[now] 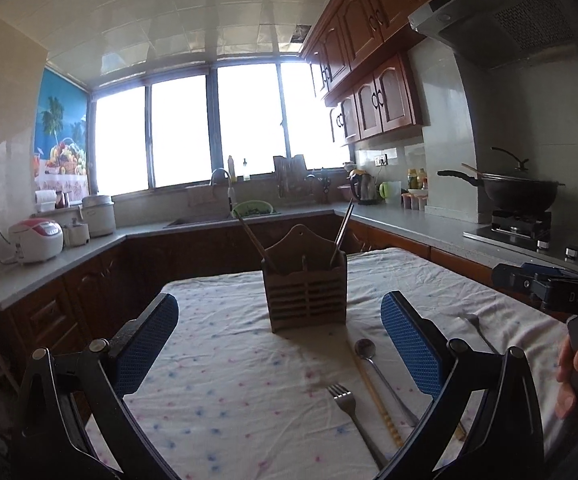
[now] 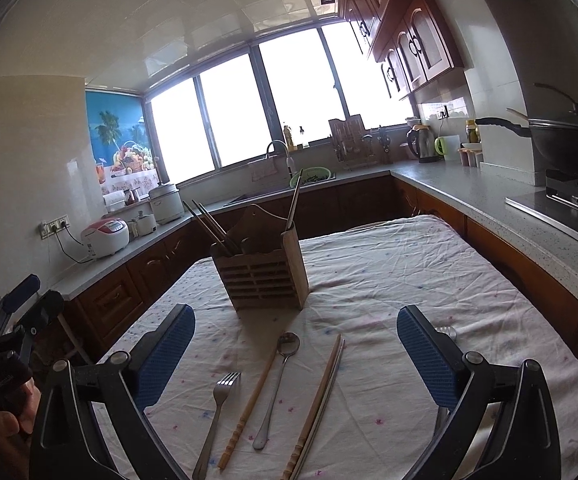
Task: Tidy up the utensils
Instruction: 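Withdraw both tools from the holder back toward the utensils, then grasp a metal fork with the left tool while the right tool grasps a wooden chopstick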
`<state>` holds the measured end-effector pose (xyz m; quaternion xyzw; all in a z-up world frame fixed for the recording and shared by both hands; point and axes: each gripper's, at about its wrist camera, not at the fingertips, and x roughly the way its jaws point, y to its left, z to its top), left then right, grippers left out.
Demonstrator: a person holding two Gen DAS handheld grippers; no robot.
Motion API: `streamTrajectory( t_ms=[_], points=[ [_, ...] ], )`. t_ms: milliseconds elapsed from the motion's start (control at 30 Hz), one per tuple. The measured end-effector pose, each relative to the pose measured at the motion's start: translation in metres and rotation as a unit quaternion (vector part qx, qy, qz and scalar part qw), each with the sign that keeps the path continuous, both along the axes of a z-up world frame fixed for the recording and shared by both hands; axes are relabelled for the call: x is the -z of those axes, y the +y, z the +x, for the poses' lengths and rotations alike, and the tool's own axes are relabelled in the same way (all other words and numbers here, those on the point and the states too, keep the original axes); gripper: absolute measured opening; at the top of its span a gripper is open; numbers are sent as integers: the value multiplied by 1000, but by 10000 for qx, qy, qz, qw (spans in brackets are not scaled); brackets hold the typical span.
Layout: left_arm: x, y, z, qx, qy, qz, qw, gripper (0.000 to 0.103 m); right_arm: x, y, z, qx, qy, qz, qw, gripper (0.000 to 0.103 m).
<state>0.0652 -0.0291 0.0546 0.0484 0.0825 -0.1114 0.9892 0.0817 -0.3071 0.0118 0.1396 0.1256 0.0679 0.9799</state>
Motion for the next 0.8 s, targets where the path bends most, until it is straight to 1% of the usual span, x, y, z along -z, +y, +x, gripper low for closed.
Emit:
streamTrajectory(
  t_ms=[167,333,467,567,800],
  points=[
    [17,5,14,-25,644,-199,9977,103,5,-1,-2,54,138,-50,9999,102],
    [26,6,24,45,1109,-358,9932,103,10,-2,-1,84,268,-28,9996,102],
    [33,8,36,-7,1489,-595,9871,103,14,-4,4,74,447,-13,9990,102],
    [40,9,46,11,1809,-765,9805,103,18,-7,7,95,534,19,9985,102],
    [53,4,66,121,2394,-870,9669,103,27,-13,18,117,796,55,9967,101]
  ],
)
